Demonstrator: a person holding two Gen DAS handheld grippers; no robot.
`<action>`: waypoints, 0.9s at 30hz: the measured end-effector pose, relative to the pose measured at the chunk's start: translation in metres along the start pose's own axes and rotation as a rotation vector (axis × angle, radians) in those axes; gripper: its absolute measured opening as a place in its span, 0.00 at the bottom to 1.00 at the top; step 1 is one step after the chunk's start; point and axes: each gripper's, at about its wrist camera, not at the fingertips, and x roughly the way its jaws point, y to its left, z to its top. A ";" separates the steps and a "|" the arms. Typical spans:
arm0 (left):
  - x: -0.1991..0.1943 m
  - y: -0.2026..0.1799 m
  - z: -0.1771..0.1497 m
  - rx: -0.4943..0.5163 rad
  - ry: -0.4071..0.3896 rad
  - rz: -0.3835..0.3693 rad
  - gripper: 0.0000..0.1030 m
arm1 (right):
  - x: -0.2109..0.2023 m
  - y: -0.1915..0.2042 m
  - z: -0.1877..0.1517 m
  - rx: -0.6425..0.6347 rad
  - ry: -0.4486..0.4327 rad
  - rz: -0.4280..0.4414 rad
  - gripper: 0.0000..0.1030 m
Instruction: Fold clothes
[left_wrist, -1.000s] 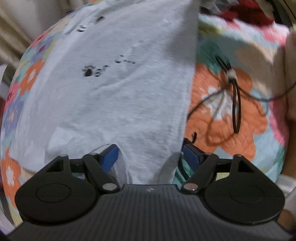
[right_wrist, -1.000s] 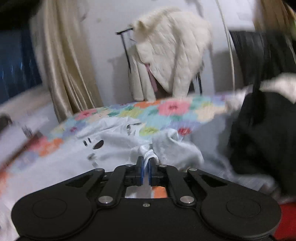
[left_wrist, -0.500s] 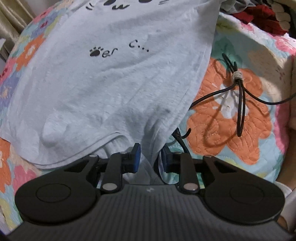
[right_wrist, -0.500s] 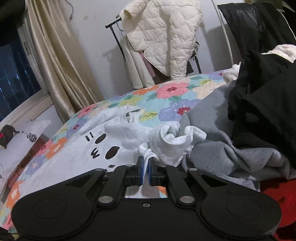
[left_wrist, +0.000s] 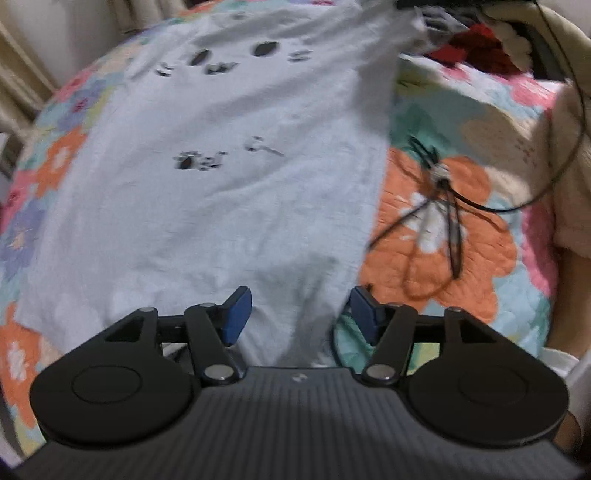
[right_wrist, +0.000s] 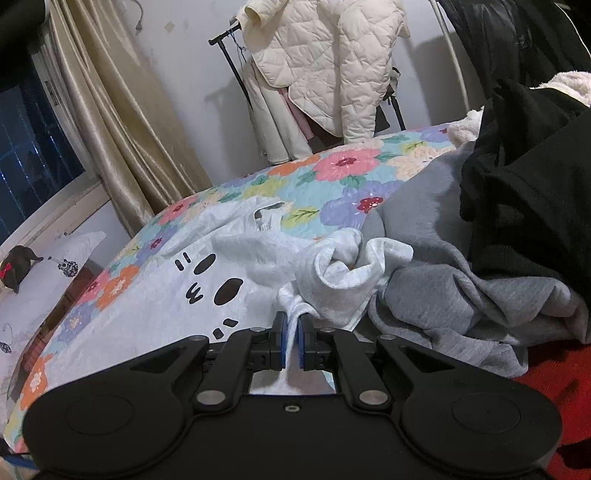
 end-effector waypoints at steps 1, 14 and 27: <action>0.005 -0.002 0.001 0.013 0.006 0.004 0.57 | 0.000 0.001 0.000 -0.004 -0.002 -0.002 0.07; 0.032 0.028 0.022 -0.122 -0.068 0.018 0.10 | 0.015 0.016 0.023 -0.106 -0.115 0.110 0.07; 0.065 0.024 0.047 -0.135 -0.078 0.069 0.54 | 0.035 0.017 0.033 -0.128 -0.120 0.142 0.07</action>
